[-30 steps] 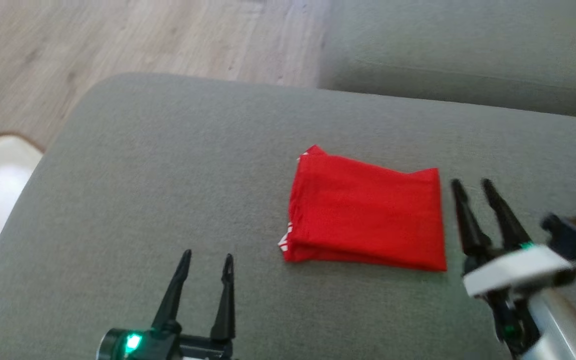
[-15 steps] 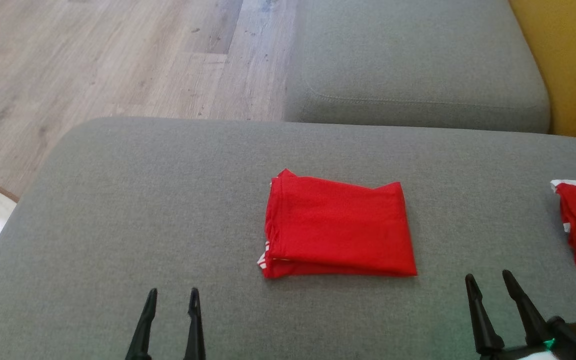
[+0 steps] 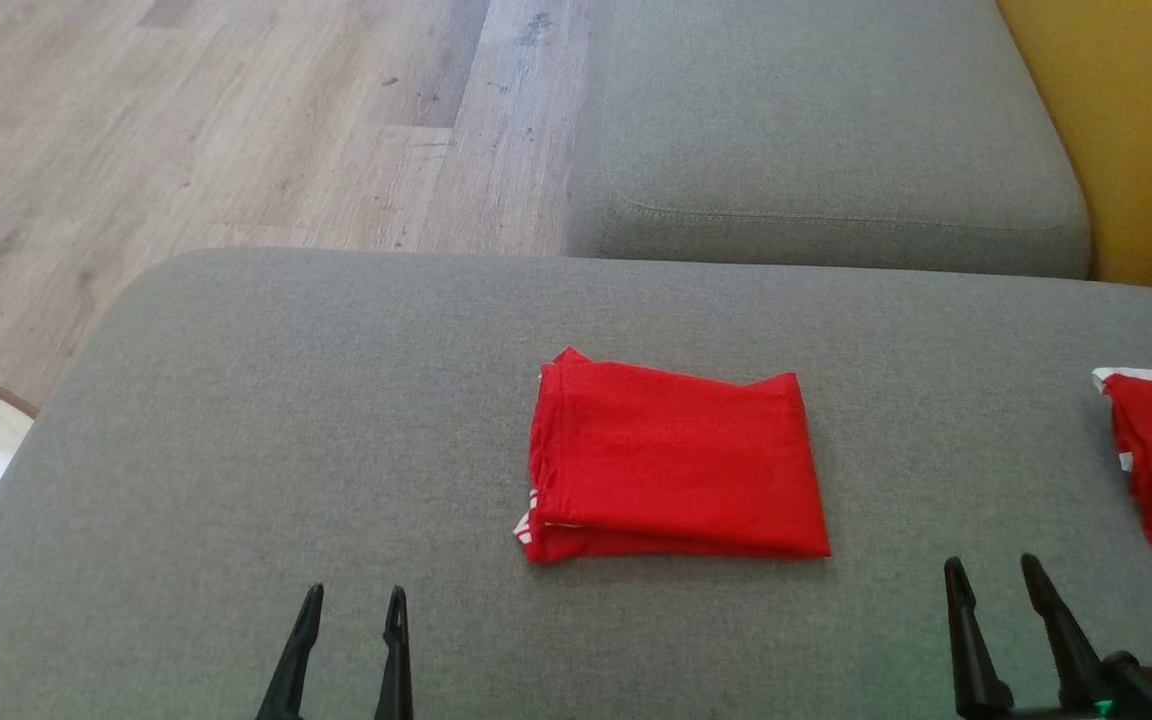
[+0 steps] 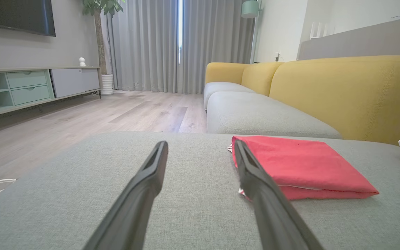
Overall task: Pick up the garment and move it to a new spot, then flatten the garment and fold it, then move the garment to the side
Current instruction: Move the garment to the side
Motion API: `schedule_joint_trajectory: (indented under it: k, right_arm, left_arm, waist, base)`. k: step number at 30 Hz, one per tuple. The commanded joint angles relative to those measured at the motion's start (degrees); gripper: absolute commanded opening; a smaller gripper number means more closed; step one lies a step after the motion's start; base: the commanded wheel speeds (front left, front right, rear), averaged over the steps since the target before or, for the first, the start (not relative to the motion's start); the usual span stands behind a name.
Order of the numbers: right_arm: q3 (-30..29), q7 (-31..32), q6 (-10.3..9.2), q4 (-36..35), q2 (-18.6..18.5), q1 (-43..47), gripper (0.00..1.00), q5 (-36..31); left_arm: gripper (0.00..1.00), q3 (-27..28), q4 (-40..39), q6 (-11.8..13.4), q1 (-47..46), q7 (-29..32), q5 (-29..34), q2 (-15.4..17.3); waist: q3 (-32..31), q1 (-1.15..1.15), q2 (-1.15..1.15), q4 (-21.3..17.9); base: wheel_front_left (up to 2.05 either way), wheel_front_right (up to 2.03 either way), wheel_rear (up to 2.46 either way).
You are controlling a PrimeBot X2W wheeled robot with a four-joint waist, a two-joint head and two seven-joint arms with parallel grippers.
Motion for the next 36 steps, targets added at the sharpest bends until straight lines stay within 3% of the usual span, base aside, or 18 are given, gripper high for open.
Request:
schedule_joint_trajectory:
  k: [1,28,36]
  right_arm:
    - [0.8,-0.7,0.37,-1.9,-0.5,-1.4,1.00,-0.3]
    - [0.9,-0.7,0.37,-1.5,-0.8,-1.5,1.00,-0.7]
    - [2.6,-0.7,0.37,4.9,-1.2,-6.6,1.00,1.8]
  left_arm:
    - [1.00,2.2,-1.7,-0.4,-1.4,-0.4,0.4,-0.3]
    - [1.00,2.4,-2.2,-1.3,-1.5,-0.4,0.4,-0.9]
    - [1.00,1.2,-2.7,-1.7,-3.0,-0.4,-2.5,-1.1]
  waist:
    - [-0.1,0.00,0.00,-0.1]
    - [1.8,0.00,0.00,-0.3]
    - [5.2,0.00,0.00,0.8]
  base:
    - [0.00,0.00,0.00]
    - [0.00,0.00,0.00]
    - [0.00,0.00,0.00]
